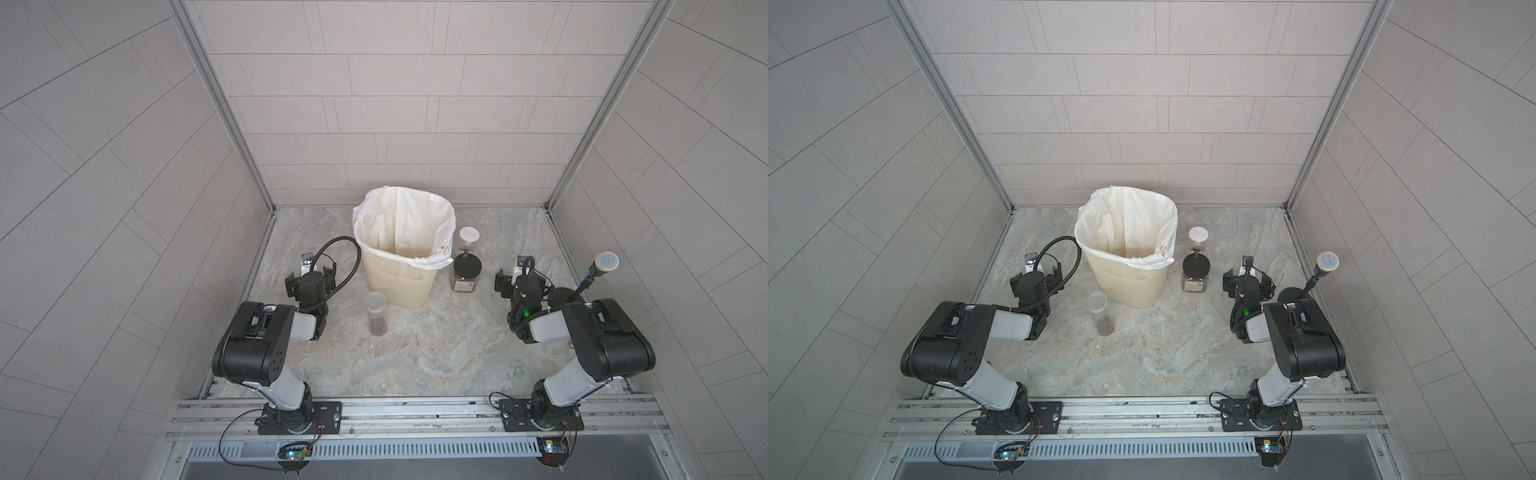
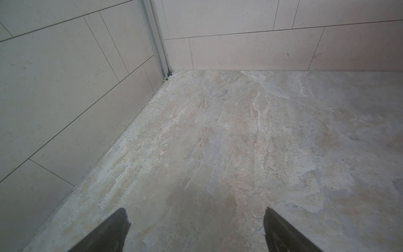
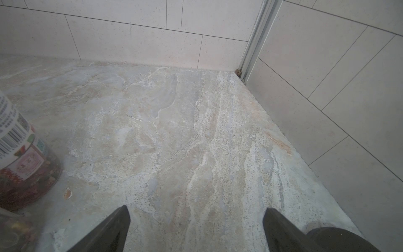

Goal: Empty the moldy dried flower tea in the jars
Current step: Pick up the jar from the center of the board.

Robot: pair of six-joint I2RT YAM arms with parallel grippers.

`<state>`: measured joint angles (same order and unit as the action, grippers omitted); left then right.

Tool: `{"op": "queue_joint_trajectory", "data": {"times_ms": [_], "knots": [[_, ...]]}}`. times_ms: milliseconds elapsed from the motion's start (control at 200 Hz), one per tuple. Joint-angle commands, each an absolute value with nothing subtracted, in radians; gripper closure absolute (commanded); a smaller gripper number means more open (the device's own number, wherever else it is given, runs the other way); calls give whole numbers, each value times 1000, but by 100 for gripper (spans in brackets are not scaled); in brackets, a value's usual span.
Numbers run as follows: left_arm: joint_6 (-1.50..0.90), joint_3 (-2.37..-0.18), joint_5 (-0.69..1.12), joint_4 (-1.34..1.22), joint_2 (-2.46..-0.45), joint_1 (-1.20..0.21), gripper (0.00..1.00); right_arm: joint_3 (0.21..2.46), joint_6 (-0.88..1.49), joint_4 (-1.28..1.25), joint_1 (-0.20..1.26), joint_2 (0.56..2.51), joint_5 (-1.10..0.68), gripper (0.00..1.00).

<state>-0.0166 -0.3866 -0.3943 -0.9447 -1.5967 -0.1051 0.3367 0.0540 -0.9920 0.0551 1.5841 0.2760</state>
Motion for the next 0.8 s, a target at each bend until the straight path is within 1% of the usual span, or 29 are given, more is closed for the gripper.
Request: {"op": "queue_joint_trajectory", "data": {"times_ms": [0,85,180,265,370,510,655,725,796], "knots": [[-47,-365,-450,-947,-1535,-97,0,342,64,-930,40,1486,266,0],[-34,-353,-427,-898,-1444,-94,0,360,55,-823,40,1395,245,0],[-76,-405,-441,-669,-1304,-95,0,372,47,-733,40,1296,200,0],[-81,-421,-413,-597,-1197,-97,0,398,109,-633,41,1213,190,1],[-121,-514,-394,-364,-1097,-97,0,515,176,-346,41,1144,102,2],[-214,-632,-323,-78,-1034,-96,0,603,280,-144,51,1098,1,2],[-342,-670,-155,77,-979,-98,0,649,366,28,56,1031,-143,2],[-408,-673,-94,144,-962,-102,0,654,386,102,68,995,-204,2],[-456,-675,-52,225,-953,-107,2,645,393,165,90,956,-259,2]]}}
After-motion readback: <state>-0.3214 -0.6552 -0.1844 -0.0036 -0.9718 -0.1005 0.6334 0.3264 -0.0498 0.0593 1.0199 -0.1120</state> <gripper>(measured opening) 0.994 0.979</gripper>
